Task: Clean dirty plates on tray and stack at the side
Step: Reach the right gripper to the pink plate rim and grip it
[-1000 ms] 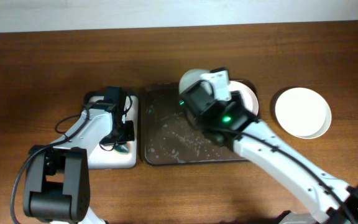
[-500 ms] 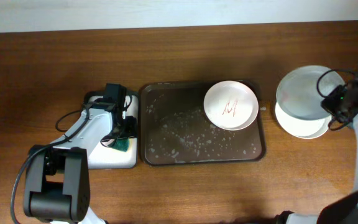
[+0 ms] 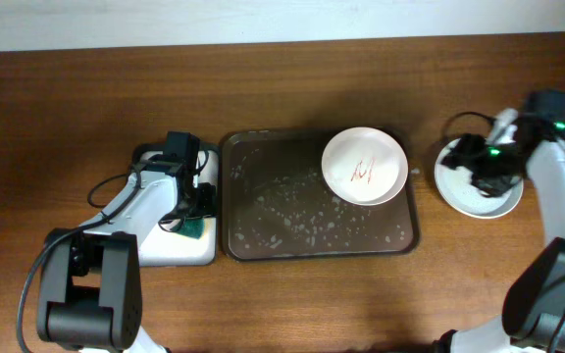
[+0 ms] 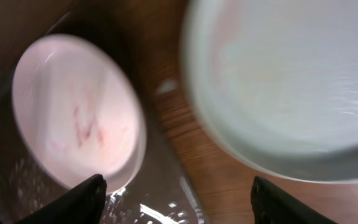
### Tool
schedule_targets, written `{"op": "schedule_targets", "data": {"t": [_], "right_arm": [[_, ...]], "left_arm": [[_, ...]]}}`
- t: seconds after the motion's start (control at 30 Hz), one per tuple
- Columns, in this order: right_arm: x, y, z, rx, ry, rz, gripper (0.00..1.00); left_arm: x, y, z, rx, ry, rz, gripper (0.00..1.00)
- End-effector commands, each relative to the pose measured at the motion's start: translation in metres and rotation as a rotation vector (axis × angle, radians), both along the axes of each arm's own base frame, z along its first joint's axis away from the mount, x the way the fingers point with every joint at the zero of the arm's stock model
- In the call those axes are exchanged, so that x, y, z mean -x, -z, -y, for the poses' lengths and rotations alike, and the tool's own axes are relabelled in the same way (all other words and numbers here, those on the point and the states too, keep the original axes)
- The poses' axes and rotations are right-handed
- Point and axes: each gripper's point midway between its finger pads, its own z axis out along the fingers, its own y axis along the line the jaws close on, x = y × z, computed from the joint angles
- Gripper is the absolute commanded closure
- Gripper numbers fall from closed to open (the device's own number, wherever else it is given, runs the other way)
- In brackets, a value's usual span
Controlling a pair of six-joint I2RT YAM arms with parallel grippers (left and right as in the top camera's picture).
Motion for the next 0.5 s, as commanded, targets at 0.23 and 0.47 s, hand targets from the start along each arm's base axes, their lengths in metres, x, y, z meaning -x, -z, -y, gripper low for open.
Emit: {"op": "schedule_targets", "data": {"t": [0.23, 0.47], "right_arm": [[0.015, 0.091, -0.076, 0.094, -0.22, -0.237, 0.54], [0.018, 0.102, -0.092, 0.01, -0.237, -0.261, 0.92]], "left_arm": [[-0.008, -0.009, 0.001, 0.009, -0.005, 0.03, 0.27], [-0.008, -0.009, 0.001, 0.009, -0.005, 0.03, 0.27]]}}
